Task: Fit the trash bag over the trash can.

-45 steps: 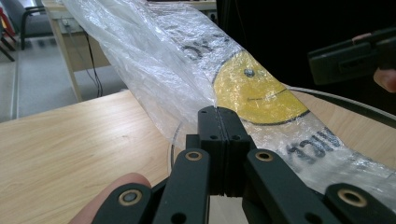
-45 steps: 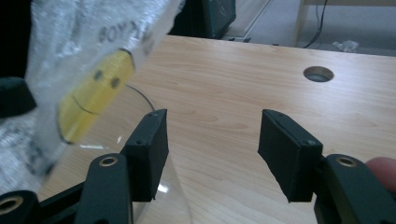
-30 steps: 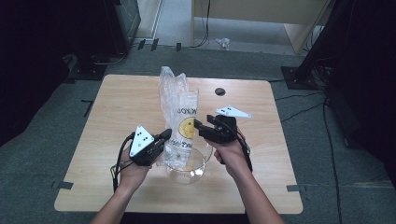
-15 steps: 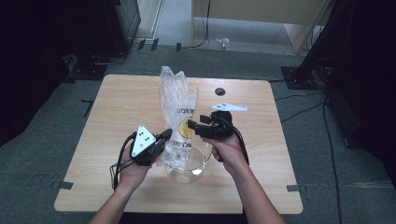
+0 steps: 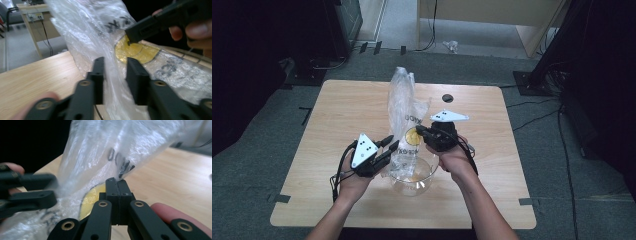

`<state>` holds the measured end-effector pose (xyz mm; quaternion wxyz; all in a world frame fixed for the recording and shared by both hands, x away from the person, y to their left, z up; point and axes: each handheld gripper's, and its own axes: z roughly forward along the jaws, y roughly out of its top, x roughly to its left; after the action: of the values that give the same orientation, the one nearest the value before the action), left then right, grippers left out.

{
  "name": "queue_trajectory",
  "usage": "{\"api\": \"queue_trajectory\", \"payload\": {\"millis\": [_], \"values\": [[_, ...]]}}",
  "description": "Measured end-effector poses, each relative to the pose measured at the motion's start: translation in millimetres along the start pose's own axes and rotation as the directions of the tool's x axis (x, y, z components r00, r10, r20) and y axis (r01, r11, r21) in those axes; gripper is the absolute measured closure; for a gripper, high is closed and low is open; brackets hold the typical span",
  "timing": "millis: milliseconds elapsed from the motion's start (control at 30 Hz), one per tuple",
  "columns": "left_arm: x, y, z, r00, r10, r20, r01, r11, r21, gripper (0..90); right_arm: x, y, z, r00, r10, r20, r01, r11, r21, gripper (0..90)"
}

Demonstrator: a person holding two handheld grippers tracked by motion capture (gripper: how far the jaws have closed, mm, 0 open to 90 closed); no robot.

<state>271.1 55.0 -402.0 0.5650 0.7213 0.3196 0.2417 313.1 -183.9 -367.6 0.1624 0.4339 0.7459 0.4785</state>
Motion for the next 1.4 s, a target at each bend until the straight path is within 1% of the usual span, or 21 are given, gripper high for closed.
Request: {"api": "queue_trajectory", "payload": {"millis": [67, 100, 167, 267, 333, 367, 467, 500, 533, 567, 600, 633, 700, 767, 833, 933, 1067, 1100, 1167, 1233, 1400], "values": [[4.7, 2.2, -3.5, 0.9985, -0.053, 0.011, 0.053, 0.9982, -0.026, 57.5, -0.6, 0.1, -4.4, 0.9980, -0.016, 0.061, 0.018, 0.999, -0.036, 90.0], [6.7, 3.0, -5.4, 0.9977, -0.066, 0.011, 0.067, 0.9972, -0.033, 57.1, -1.2, 0.4, -6.8, 0.9955, -0.022, 0.092, 0.027, 0.998, -0.058, 90.0], [8.8, 3.9, -8.0, 0.9973, -0.074, 0.006, 0.074, 0.9964, -0.041, 56.5, -3.1, 0.6, -12.1, 0.9886, -0.040, 0.145, 0.055, 0.993, -0.100, 90.0], [10.1, 3.7, -9.3, 0.9976, -0.069, 0.001, 0.069, 0.9969, -0.037, 56.5, -4.4, 0.1, -20.2, 0.9726, -0.079, 0.219, 0.112, 0.983, -0.143, 90.0], [9.9, 2.9, -8.8, 0.9977, -0.068, 0.002, 0.068, 0.9973, -0.028, 56.5, -4.5, -2.0, -24.5, 0.9668, -0.108, 0.232, 0.147, 0.977, -0.158, 90.0], [9.8, 2.7, -8.3, 0.9977, -0.068, 0.005, 0.068, 0.9973, -0.027, 56.5, -3.9, -3.9, -26.1, 0.9663, -0.122, 0.226, 0.160, 0.975, -0.157, 90.0], [9.2, 2.4, -6.6, 0.9971, -0.076, 0.008, 0.076, 0.9967, -0.027, 55.4, 0.6, -13.2, -27.2, 0.9784, -0.155, 0.137, 0.172, 0.978, -0.121, 88.5], [9.2, 2.4, -6.1, 0.9969, -0.078, 0.010, 0.078, 0.9966, -0.028, 55.1, 3.5, -17.4, -27.0, 0.9798, -0.173, 0.101, 0.183, 0.977, -0.106, 82.5], [9.2, 2.4, -5.8, 0.9967, -0.081, 0.011, 0.081, 0.9963, -0.028, 54.7, 5.9, -21.5, -26.9, 0.9790, -0.193, 0.066, 0.199, 0.975, -0.097, 73.4], [9.0, 2.5, -5.3, 0.9965, -0.083, 0.010, 0.084, 0.9961, -0.028, 54.2, 7.7, -24.6, -27.2, 0.9781, -0.201, 0.053, 0.205, 0.974, -0.093, 57.9], [8.9, 2.5, -4.9, 0.9964, -0.084, 0.007, 0.084, 0.9961, -0.027, 53.5, 10.0, -28.8, -27.9, 0.9749, -0.212, 0.069, 0.218, 0.971, -0.101, 43.5], [8.8, 2.6, -4.7, 0.9963, -0.085, 0.004, 0.085, 0.9959, -0.028, 52.8, 10.1, -30.5, -28.8, 0.9753, -0.203, 0.087, 0.211, 0.972, -0.100, 37.9], [9.0, 2.8, -4.5, 0.9960, -0.089, -0.003, 0.089, 0.9956, -0.031, 50.8, 4.9, -31.4, -32.6, 0.9824, -0.167, 0.083, 0.176, 0.978, -0.111, 29.8], [10.0, 3.6, -4.9, 0.9947, -0.102, -0.006, 0.102, 0.9939, -0.041, 48.8, -1.1, -31.6, -38.2, 0.9900, -0.129, 0.058, 0.136, 0.981, -0.135, 29.4], [10.9, 4.5, -5.1, 0.9936, -0.112, -0.016, 0.111, 0.9926, -0.049, 46.6, -5.3, -31.6, -43.5, 0.9927, -0.111, 0.048, 0.117, 0.981, -0.154, 29.5], [12.4, 5.6, -4.5, 0.9916, -0.129, -0.011, 0.128, 0.9900, -0.059, 43.5, -8.0, -31.6, -48.4, 0.9933, -0.107, 0.043, 0.113, 0.980, -0.164, 32.1], [12.1, 6.8, -4.5, 0.9906, -0.136, -0.006, 0.136, 0.9882, -0.071, 41.6, -8.4, -31.3, -52.1, 0.9944, -0.102, 0.029, 0.106, 0.979, -0.175, 35.7], [12.9, 7.3, -4.5, 0.9906, -0.137, -0.006, 0.136, 0.9881, -0.071, 41.3, -8.5, -31.2, -52.4, 0.9947, -0.099, 0.030, 0.103, 0.979, -0.178, 38.3], [14.7, 8.6, -4.5, 0.9880, -0.154, -0.005, 0.154, 0.9857, -0.070, 41.5, -8.6, -31.4, -52.4, 0.9944, -0.092, 0.052, 0.100, 0.979, -0.179, 50.0], [16.0, 9.6, -4.8, 0.9867, -0.162, -0.010, 0.161, 0.9841, -0.075, 47.4, -8.2, -31.5, -51.1, 0.9933, -0.089, 0.073, 0.100, 0.981, -0.169, 57.4], [18.1, 12.0, -2.4, 0.9841, -0.178, -0.007, 0.177, 0.9822, -0.064, 50.7, -5.7, -33.0, -46.9, 0.9949, -0.085, 0.055, 0.093, 0.983, -0.156, 74.1]]}}
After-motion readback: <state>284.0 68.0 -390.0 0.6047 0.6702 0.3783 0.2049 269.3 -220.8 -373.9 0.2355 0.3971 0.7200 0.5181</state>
